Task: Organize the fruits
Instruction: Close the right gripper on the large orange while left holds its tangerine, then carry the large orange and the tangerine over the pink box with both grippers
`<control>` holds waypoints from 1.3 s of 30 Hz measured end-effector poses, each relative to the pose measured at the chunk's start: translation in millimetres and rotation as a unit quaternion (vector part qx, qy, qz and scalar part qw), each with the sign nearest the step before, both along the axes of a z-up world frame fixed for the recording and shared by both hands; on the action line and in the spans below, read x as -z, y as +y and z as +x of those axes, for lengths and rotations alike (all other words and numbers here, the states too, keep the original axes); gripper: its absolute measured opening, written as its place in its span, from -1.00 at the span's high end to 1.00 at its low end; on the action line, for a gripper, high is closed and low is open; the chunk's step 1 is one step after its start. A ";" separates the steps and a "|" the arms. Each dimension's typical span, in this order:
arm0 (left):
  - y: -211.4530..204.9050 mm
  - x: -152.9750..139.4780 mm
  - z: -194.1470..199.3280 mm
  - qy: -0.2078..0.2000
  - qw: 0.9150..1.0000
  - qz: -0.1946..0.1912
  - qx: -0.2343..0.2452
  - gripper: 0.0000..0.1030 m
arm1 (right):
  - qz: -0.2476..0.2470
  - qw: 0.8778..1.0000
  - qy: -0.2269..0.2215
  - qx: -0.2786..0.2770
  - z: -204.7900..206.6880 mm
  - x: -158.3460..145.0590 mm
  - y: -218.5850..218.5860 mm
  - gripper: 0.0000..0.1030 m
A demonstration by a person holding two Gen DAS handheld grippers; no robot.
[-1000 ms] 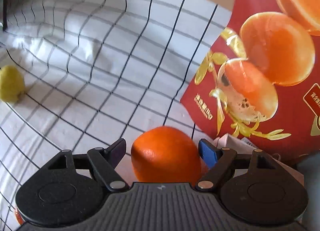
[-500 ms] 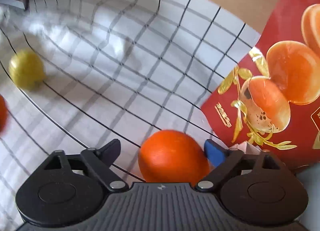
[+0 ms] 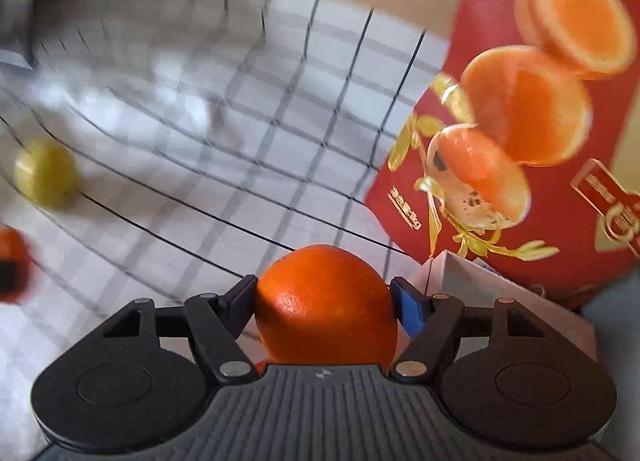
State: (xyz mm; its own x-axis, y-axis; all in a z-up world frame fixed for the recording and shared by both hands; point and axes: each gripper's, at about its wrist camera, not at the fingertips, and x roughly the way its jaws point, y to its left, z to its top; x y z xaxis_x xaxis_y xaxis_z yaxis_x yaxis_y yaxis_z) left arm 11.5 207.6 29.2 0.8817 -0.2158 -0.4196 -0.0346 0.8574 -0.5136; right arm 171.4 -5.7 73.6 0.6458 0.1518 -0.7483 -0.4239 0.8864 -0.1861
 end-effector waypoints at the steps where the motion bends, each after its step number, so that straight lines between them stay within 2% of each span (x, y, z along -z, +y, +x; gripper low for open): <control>1: -2.3 -0.8 -0.4 -0.005 1.000 0.002 0.005 0.03 | 0.022 1.000 0.003 -0.008 -10.0 -8.8 -7.6 -0.40; 3: -9.3 -3.5 -1.6 -0.021 0.999 0.011 0.025 0.03 | 0.056 0.998 0.008 -0.030 -41.3 -25.2 -24.2 -0.40; 6: -25.7 -5.0 -1.2 -0.030 0.997 0.022 0.071 0.03 | 0.094 0.994 0.015 -0.054 -95.4 -32.6 -55.4 -0.40; 11: -87.9 -4.5 -15.8 -0.008 0.988 0.027 0.152 0.03 | 0.133 0.989 0.037 -0.057 -168.2 -9.2 -108.5 -0.40; 13: -122.8 -1.8 -22.3 0.011 0.984 0.052 0.170 0.03 | 0.128 0.990 0.036 -0.056 -184.4 4.6 -121.9 -0.40; 16: -166.1 5.0 -30.1 0.033 0.977 0.111 0.181 0.03 | 0.119 0.990 0.057 -0.038 -190.5 32.8 -142.3 -0.42; 18: -187.0 11.5 -33.3 0.045 0.973 0.150 0.171 0.03 | 0.154 0.986 0.045 -0.044 -195.9 35.2 -159.6 -0.45; 21: -206.5 17.7 -37.0 0.053 0.968 0.190 0.152 0.03 | 0.184 0.982 0.025 -0.033 -197.0 36.8 -179.4 -0.67; 22: -211.6 17.6 -38.3 0.051 0.967 0.205 0.145 0.03 | 0.196 0.980 0.021 -0.030 -197.2 40.2 -185.4 -0.80; 23: -215.5 17.4 -39.3 0.052 0.965 0.216 0.141 0.03 | 0.217 0.975 0.022 -0.029 -196.0 45.8 -194.0 -0.86; 25: -222.7 16.8 -42.0 0.054 0.962 0.235 0.131 0.03 | 0.277 0.959 0.053 -0.037 -189.6 60.5 -215.7 -0.88; 27: -231.0 16.6 -43.9 0.054 0.958 0.255 0.121 0.03 | 0.338 0.934 0.103 -0.044 -182.6 73.8 -235.4 -0.90; 28: -236.1 16.1 -44.3 0.055 0.956 0.264 0.116 0.03 | 0.344 0.933 0.098 -0.045 -184.6 75.0 -240.1 -0.92; 32: -249.5 12.3 -56.6 0.041 0.951 0.285 0.111 0.06 | 0.337 0.937 0.075 -0.049 -193.8 74.5 -248.2 -0.96; 35: -253.9 11.0 -60.9 0.032 0.952 0.284 0.112 0.06 | 0.302 0.950 0.053 -0.061 -204.8 71.3 -241.6 -0.96; 39: -248.7 15.1 -57.7 0.045 0.954 0.277 0.103 0.06 | 0.250 0.965 0.016 -0.072 -214.2 64.4 -227.4 -0.96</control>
State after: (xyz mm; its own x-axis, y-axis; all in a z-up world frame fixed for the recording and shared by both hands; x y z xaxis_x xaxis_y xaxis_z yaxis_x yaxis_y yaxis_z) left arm -46.1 -41.1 14.1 0.7992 -0.1031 -0.5922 0.1407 0.9899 0.0175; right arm -42.8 -233.1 9.2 0.5682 0.5862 -0.5775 -0.5479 0.7931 0.2659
